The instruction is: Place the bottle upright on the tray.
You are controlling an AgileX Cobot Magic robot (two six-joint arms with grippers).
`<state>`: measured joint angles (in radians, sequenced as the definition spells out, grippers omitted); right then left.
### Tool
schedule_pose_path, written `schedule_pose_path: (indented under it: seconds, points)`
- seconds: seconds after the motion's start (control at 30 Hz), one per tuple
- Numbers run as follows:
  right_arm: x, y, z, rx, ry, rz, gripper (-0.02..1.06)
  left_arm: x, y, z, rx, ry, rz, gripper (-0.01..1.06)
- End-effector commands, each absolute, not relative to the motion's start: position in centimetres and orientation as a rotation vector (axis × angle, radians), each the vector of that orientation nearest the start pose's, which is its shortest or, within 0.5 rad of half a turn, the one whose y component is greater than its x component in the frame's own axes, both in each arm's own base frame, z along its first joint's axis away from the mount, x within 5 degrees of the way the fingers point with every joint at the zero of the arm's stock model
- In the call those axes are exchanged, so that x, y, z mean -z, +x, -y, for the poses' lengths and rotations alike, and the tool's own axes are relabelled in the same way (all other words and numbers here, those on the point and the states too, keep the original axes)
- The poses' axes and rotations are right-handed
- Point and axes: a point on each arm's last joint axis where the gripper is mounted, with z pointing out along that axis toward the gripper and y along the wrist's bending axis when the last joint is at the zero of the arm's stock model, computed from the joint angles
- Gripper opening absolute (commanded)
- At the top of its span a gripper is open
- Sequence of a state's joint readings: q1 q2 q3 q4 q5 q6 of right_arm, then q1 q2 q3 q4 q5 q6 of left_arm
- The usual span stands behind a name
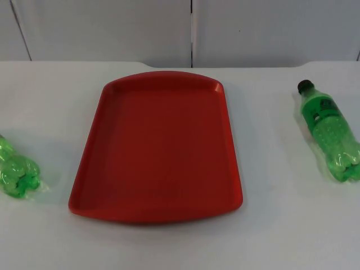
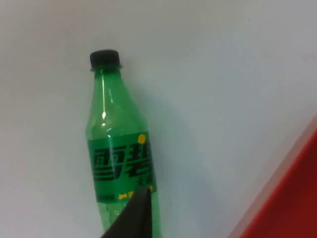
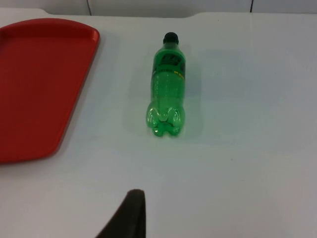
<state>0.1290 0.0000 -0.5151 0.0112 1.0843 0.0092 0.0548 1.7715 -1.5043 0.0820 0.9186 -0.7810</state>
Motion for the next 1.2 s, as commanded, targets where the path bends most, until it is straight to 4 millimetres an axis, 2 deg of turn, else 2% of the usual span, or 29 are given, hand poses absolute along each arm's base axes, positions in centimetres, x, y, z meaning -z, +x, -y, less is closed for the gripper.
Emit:
schedule_pose_path:
  seconds: [0.0, 0.3, 0.5, 0.67, 0.7, 0.83, 1.07, 1.17]
  points:
    - [-28.1, -0.8, 0.0, -0.096, -0.120, -2.042, 1.05, -28.3, 38.8, -2.9, 0.130, -1.040, -2.476, 1.05]
    - [-28.1, -0.8, 0.0, -0.093, -0.120, -2.042, 1.05, -25.6, 38.6, -3.6, -0.048, -1.143, -2.593, 1.05]
    - [-28.1, -0.7, 0.1, -0.089, -0.120, -2.041, 1.05, -22.9, 39.1, -3.7, -0.125, -1.188, -2.674, 1.05]
    - [-28.1, -0.7, 0.1, -0.089, -0.120, -2.041, 1.05, -20.3, 40.1, -3.5, -0.079, -1.222, -2.702, 1.05]
    - [-28.1, -0.7, 0.1, -0.089, -0.120, -2.041, 1.05, -20.3, 40.1, -3.5, -0.079, -1.222, -2.702, 1.05]
    - [-28.1, -0.7, 0.1, -0.089, -0.120, -2.041, 1.05, -17.4, 41.0, -4.0, -0.013, -1.294, -2.704, 1.05]
    - [-28.1, -0.7, 0.1, -0.089, -0.120, -2.041, 1.05, -15.3, 41.4, -4.8, -0.042, -1.308, -2.718, 1.05]
    - [-28.1, -0.7, 0.1, -0.089, -0.120, -2.041, 1.05, -15.0, 41.4, -5.1, -0.035, -1.317, -2.702, 1.05]
